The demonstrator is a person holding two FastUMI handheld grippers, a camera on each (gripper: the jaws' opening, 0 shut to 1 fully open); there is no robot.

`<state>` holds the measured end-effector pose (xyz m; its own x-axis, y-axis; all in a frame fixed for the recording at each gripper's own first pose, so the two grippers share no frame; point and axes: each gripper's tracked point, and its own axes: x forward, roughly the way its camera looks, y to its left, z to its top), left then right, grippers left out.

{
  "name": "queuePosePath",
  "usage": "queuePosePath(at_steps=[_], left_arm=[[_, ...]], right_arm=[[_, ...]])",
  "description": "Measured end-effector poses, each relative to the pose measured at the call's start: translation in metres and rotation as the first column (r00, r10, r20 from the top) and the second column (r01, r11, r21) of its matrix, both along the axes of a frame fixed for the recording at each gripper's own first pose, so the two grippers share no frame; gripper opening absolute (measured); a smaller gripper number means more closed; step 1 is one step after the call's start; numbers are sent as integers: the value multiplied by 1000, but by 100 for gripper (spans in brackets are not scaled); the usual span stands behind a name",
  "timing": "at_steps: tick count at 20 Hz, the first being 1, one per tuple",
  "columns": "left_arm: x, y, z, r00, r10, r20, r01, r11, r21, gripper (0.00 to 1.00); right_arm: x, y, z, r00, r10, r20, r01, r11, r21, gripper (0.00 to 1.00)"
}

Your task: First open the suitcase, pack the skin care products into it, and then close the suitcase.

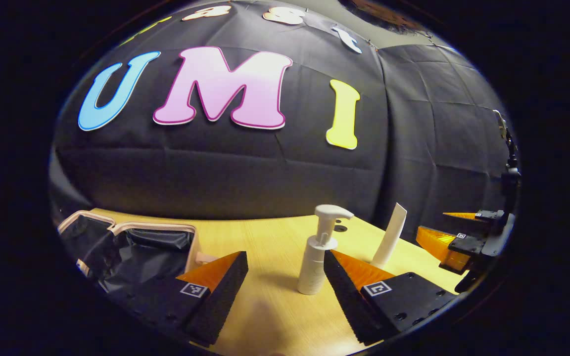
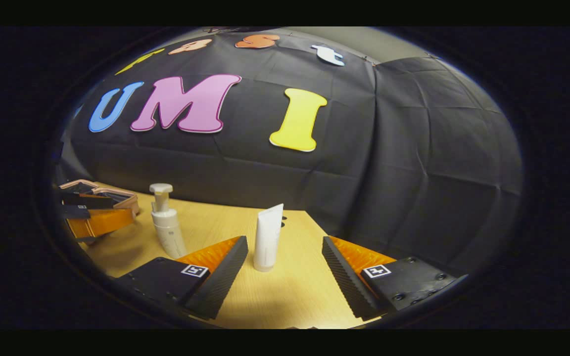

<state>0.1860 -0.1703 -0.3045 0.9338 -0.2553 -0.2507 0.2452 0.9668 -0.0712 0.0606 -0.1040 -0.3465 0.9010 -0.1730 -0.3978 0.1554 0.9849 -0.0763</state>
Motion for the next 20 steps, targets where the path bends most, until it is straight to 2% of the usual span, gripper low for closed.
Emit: queuePosePath(at_steps=[4, 8, 16, 17, 19, 20], left_arm=[[24, -27, -34, 999, 0, -54, 2, 999, 41, 98], [52, -47, -45, 997, 2, -76, -4, 1000, -25, 98], [96, -69, -64, 995, -6, -95, 7, 1000, 12, 95], [98, -71, -67, 995, -12, -100, 14, 1000, 13, 87], [102, -68, -71, 994, -16, -105, 18, 1000, 12, 80], [102, -69, -72, 994, -24, -107, 24, 1000, 2, 70]], right_arm=[[6, -6, -22, 999, -7, -40, 10, 998, 65, 97], [7, -7, -37, 997, 4, -71, 1, 998, 66, 97], [28, 3, -65, 992, -48, -118, 61, 992, 110, 97], [31, 2, -70, 991, -53, -122, 64, 994, 92, 97], [37, 0, -73, 992, -61, -114, 70, 995, 72, 98], [41, -2, -74, 992, -66, -111, 73, 996, 56, 97]])
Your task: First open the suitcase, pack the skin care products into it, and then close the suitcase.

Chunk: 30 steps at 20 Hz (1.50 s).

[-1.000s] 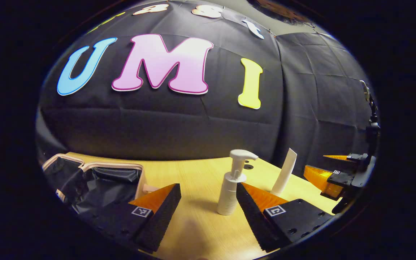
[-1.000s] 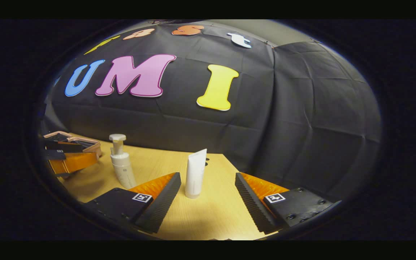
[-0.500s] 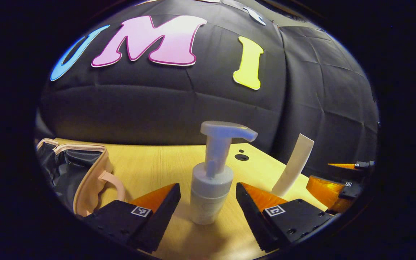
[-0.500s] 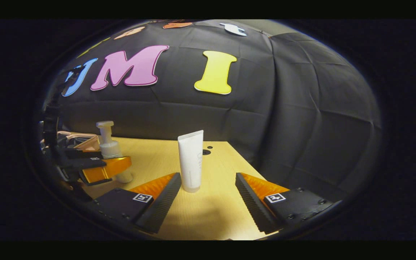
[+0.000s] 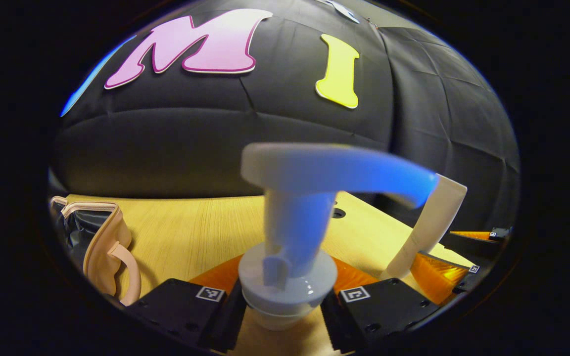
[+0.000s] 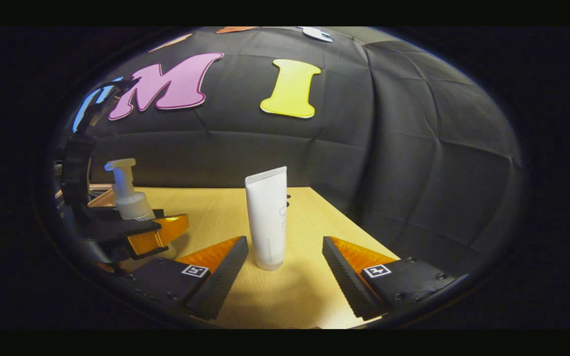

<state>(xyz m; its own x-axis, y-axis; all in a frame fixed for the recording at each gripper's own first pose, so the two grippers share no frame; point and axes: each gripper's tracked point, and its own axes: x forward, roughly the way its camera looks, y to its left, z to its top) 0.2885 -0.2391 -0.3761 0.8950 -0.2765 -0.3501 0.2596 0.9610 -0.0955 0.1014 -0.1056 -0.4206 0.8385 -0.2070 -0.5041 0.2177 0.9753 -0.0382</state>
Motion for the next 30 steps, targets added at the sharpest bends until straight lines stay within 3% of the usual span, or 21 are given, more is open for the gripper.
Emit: queuePosePath(at_steps=[7, 11, 15, 16, 18, 22, 25, 27, 28, 30], left_arm=[[-6, 23, 1, 1000, 12, -8, -12, 1000, -13, 64], [-18, 50, 0, 999, 46, -23, -46, 999, -3, 64], [-29, 59, 0, 997, 57, -43, -57, 998, -17, 64], [-31, 60, 0, 997, 62, -46, -63, 998, -21, 64], [-36, 62, 0, 996, 65, -53, -67, 997, -32, 64], [-39, 68, 0, 996, 70, -56, -71, 997, -28, 60], [-38, 72, 9, 997, 71, -31, -72, 997, -28, 64], [-38, 73, 20, 998, 60, -6, -60, 998, -19, 64], [-39, 73, 27, 998, 55, 5, -55, 998, -18, 64], [-42, 76, 42, 998, 52, 20, -52, 998, -37, 64]], right_arm=[[13, 2, -19, 999, -46, -3, 46, 999, 8, 97], [45, 4, -27, 998, -65, 11, 66, 998, -11, 97], [60, 4, -42, 996, -76, -51, 76, 997, -5, 97], [60, 1, -43, 994, -92, -59, 92, 996, -6, 87], [62, 1, -44, 993, -99, -62, 99, 995, 1, 52], [63, 6, -42, 996, -77, -51, 78, 997, 14, 39], [65, 13, -40, 999, -35, -34, 36, 999, 17, 29], [62, 20, -37, 999, -3, -35, 4, 1000, 18, 29], [61, 23, -31, 999, 13, -31, -12, 1000, 14, 33], [62, 30, -14, 999, 36, 0, -36, 999, 10, 29]])
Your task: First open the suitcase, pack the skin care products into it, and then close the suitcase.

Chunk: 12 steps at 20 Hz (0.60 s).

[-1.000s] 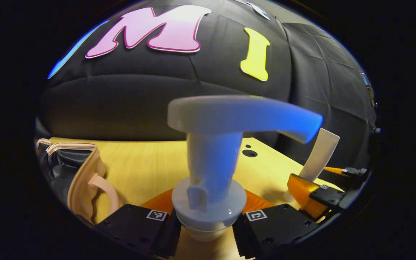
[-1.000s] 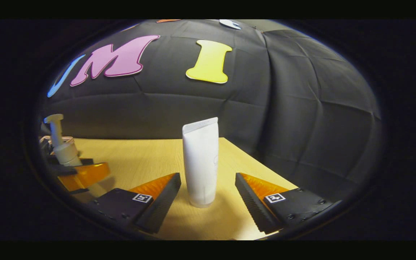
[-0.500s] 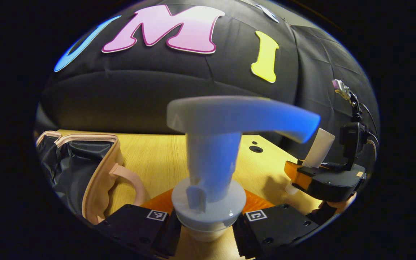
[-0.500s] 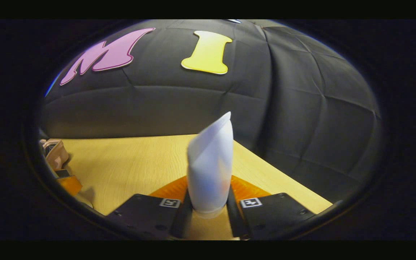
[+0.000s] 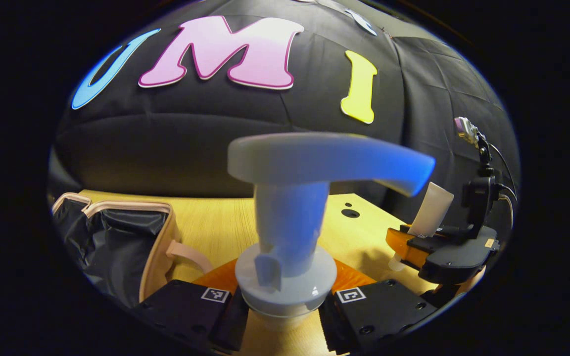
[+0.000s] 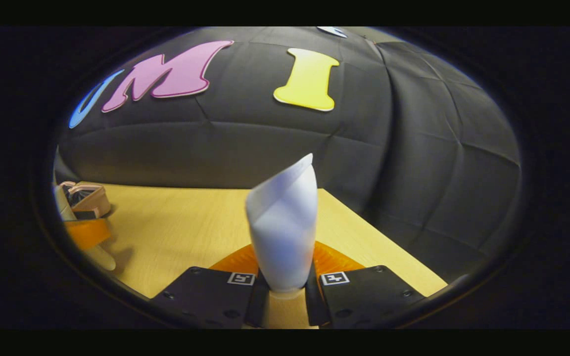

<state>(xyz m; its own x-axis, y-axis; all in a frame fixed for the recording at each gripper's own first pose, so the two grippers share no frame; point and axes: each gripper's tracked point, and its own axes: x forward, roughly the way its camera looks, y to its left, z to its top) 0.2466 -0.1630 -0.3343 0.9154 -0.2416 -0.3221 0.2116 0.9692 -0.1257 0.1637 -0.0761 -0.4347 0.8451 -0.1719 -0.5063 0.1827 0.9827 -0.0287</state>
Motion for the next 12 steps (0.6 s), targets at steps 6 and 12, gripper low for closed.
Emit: queuePosePath(at_steps=[6, 12], left_arm=[[-20, 28, 53, 1000, 8, 20, -6, 994, -108, 64], [-41, 123, 89, 993, 103, 53, -98, 991, -90, 64]], right_arm=[[5, 47, 61, 986, 144, 85, -142, 990, -23, 35], [-4, 143, 118, 945, 283, 161, -292, 956, 29, 33]])
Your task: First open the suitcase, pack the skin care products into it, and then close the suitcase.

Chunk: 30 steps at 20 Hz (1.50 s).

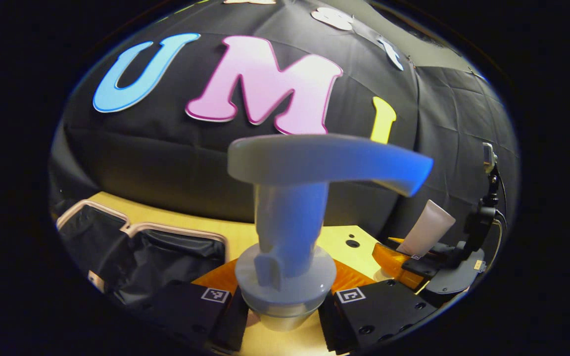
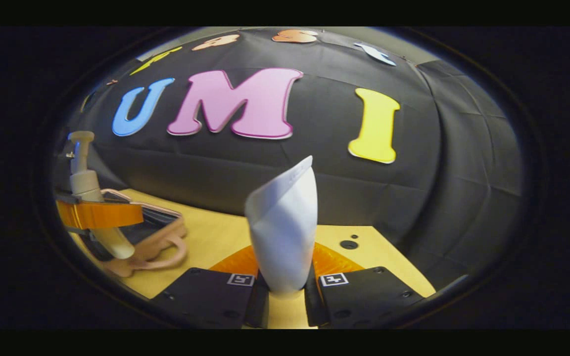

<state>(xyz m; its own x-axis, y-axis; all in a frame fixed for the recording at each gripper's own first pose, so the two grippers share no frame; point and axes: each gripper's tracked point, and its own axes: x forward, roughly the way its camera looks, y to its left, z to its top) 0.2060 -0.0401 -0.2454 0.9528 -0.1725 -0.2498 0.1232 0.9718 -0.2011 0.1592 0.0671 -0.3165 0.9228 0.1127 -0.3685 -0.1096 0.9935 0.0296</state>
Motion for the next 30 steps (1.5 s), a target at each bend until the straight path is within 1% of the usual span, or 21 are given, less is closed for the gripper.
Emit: queuePosePath(at_steps=[1, 2, 4, 7, 9, 11, 12, 13, 15, 17, 18, 20, 22, 23, 24, 25, 26, 27, 28, 29, 30], left_arm=[[-2, 20, -2, 1000, 23, -10, -23, 1000, 20, 63], [-4, 41, -6, 999, 44, -29, -42, 998, 41, 64], [-11, 78, -18, 994, 78, -73, -73, 995, 68, 64], [-14, 118, -42, 982, 102, -157, -90, 993, 79, 64], [-16, 136, -66, 967, 96, -234, -74, 992, 101, 64], [-18, 147, -92, 937, 75, -341, -35, 992, 123, 64], [-16, 149, -104, 914, 69, -400, -20, 992, 125, 64], [-16, 151, -114, 895, 58, -443, -1, 992, 128, 64], [-13, 156, -134, 855, 52, -516, 29, 989, 147, 64], [-9, 161, -150, 814, 54, -578, 36, 989, 144, 64], [-4, 163, -150, 809, 62, -585, 19, 991, 131, 64], [9, 166, -154, 787, 70, -613, -3, 994, 110, 64], [10, 165, -166, 752, 75, -655, -8, 995, 104, 65], [8, 165, -171, 741, 83, -666, -5, 993, 118, 65], [7, 165, -170, 741, 93, -665, -8, 992, 129, 65], [10, 166, -167, 752, 104, -651, -24, 991, 131, 65], [13, 168, -164, 761, 116, -638, -44, 991, 129, 65], [11, 169, -153, 774, 126, -620, -63, 990, 123, 66], [11, 174, -144, 788, 146, -598, -88, 988, 126, 66], [10, 182, -134, 804, 168, -570, -115, 985, 127, 69], [8, 189, -120, 821, 192, -538, -146, 981, 129, 72]], right_arm=[[-2, 20, 8, 1000, 26, 8, -26, 1000, 15, 36], [-4, 39, 15, 999, 50, 17, -51, 998, 29, 33], [-7, 78, 27, 995, 100, 30, -102, 993, 59, 33], [-12, 125, 44, 986, 161, 50, -165, 982, 91, 33], [-16, 149, 50, 981, 187, 52, -192, 974, 118, 33], [-21, 167, 54, 978, 201, 47, -206, 968, 142, 33], [-23, 174, 55, 977, 207, 43, -212, 966, 151, 29], [-26, 180, 55, 977, 211, 42, -215, 964, 157, 33], [-27, 188, 56, 976, 216, 34, -219, 960, 174, 33], [-27, 193, 56, 976, 219, 25, -219, 957, 189, 33], [-27, 193, 56, 975, 219, 22, -219, 957, 192, 33], [-25, 194, 55, 976, 218, 14, -217, 957, 192, 33], [-23, 194, 51, 977, 215, 1, -211, 956, 203, 33], [-22, 195, 50, 977, 214, -7, -208, 956, 207, 33], [-22, 196, 47, 977, 212, -19, -204, 956, 209, 33], [-22, 197, 47, 977, 211, -12, -204, 958, 202, 37], [-22, 199, 49, 977, 212, 2, -209, 959, 191, 33], [-22, 202, 52, 975, 222, 12, -221, 960, 174, 33], [-22, 205, 52, 973, 229, 11, -228, 959, 168, 29], [-23, 212, 50, 972, 236, 2, -232, 957, 175, 33], [-23, 217, 47, 971, 238, -13, -231, 954, 189, 33]])
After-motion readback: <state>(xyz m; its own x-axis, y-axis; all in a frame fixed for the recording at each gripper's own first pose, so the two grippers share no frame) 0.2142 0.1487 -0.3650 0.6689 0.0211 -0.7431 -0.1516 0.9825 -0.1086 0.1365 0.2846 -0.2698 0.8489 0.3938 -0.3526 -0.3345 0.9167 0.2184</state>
